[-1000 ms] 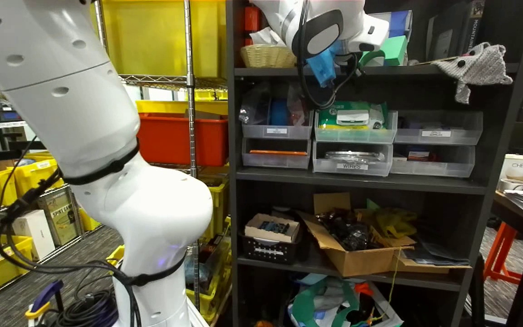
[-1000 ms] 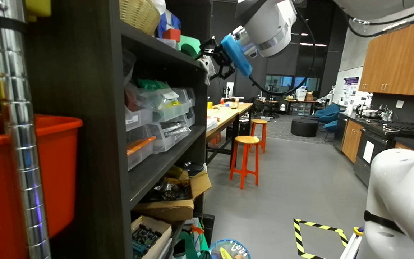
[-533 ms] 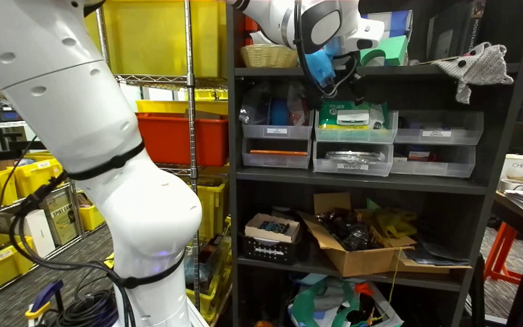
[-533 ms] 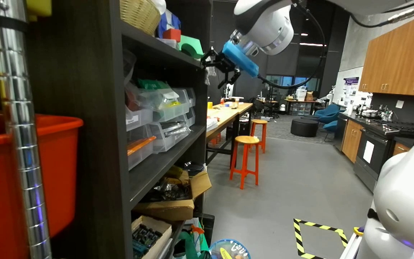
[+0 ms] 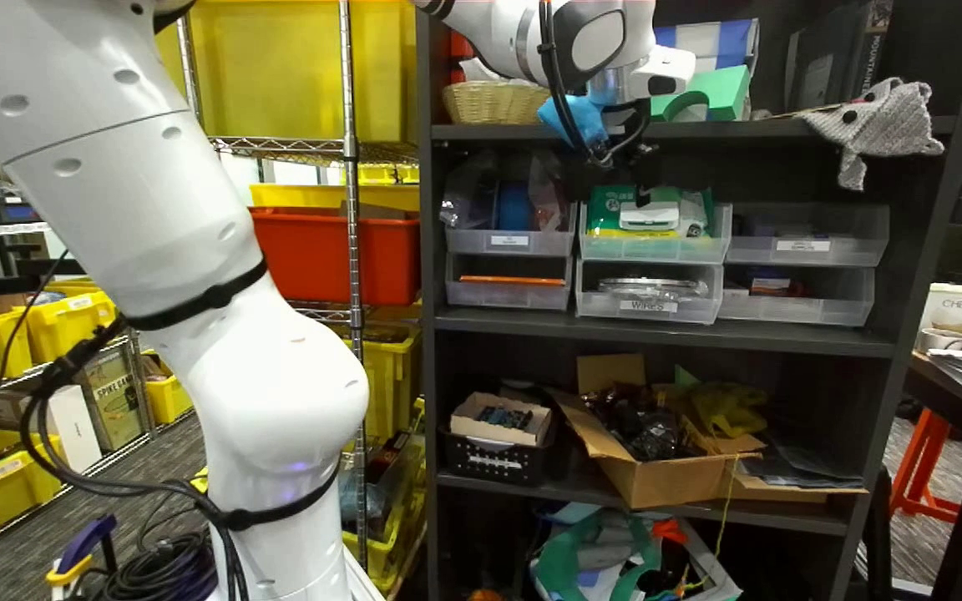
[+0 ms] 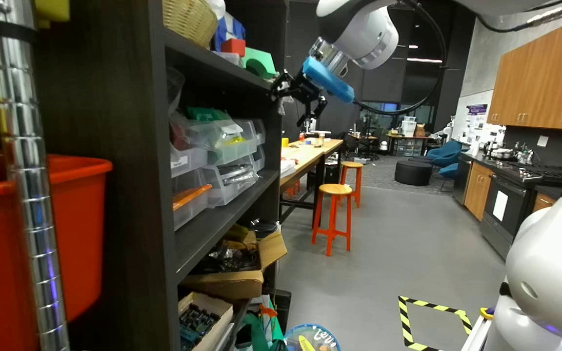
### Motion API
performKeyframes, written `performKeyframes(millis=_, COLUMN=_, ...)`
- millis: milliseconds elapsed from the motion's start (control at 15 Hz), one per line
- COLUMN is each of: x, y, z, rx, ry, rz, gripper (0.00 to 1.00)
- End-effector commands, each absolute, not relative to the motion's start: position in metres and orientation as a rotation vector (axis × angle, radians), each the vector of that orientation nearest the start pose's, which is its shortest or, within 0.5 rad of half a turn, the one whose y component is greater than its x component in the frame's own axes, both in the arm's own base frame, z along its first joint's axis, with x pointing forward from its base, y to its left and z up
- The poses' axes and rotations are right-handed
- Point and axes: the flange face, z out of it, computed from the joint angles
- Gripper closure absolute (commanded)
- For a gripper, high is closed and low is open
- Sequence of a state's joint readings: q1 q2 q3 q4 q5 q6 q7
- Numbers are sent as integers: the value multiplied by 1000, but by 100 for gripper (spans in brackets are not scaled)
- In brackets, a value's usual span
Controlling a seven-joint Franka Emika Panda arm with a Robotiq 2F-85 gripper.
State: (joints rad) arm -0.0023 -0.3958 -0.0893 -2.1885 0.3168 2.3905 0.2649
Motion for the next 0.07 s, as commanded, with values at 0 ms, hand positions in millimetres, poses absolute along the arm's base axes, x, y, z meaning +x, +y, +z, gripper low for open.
performKeyframes(millis=0, x=478, y=-48, z=614, rx=-2582, ry=696, rz=-773, gripper=0)
